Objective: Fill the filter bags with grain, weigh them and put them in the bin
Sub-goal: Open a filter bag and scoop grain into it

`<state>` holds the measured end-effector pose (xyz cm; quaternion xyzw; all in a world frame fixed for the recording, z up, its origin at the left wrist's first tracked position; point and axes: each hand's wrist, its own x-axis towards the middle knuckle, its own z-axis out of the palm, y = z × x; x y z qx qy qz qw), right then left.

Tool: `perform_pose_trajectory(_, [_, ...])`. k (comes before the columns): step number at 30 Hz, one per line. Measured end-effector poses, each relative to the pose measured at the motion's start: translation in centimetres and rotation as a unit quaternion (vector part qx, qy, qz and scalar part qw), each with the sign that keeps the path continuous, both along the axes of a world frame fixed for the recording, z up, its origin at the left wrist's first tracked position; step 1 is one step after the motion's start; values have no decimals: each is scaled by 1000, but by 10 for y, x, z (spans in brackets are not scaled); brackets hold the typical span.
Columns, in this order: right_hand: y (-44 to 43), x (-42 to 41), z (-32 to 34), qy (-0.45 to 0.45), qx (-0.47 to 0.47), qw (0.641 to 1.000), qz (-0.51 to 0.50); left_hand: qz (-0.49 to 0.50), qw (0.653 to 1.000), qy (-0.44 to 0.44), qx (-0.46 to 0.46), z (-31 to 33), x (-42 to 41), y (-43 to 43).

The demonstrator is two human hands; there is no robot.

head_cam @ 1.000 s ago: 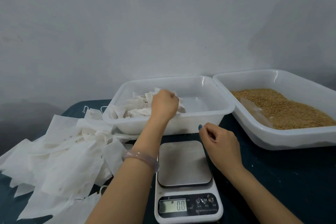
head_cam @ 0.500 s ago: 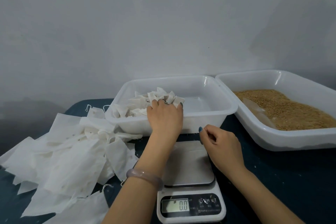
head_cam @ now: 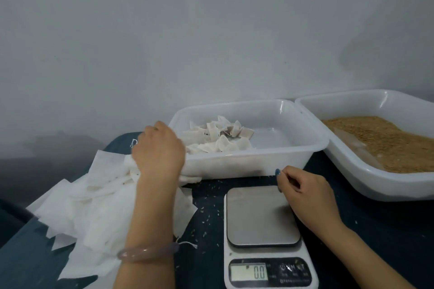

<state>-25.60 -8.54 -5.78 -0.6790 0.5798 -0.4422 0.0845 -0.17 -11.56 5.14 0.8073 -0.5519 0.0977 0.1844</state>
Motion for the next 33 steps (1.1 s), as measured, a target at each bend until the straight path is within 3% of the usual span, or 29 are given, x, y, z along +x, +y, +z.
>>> perform_pose_trajectory(4, [0, -1, -1, -5, 5, 1000, 5, 8, 972, -72, 225, -7, 36, 8])
perform_pose_trajectory(7, [-1, -1, -1, -1, 5, 1000, 1, -50, 965, -39, 254, -12, 47, 12])
perform_pose_trajectory(10, [-1, 0, -1, -6, 0, 1000, 7, -68, 972, -1, 226, -17, 46, 13])
perform_pose_trajectory(16, [-1, 0, -3, -12, -1, 1000, 12, -37, 997, -6, 75, -30, 42, 19])
perform_pose_trajectory(21, [-1, 1, -3, -18, 2, 1000, 15, -53, 997, -29, 38, -31, 40, 24])
perform_pose_trajectory(30, [-2, 1, -2, -29, 2, 999, 22, -62, 997, 37, -20, -42, 39, 26])
perform_pose_trajectory(33, [-2, 1, -2, -25, 0, 999, 25, -65, 997, 9, -45, -45, 38, 28])
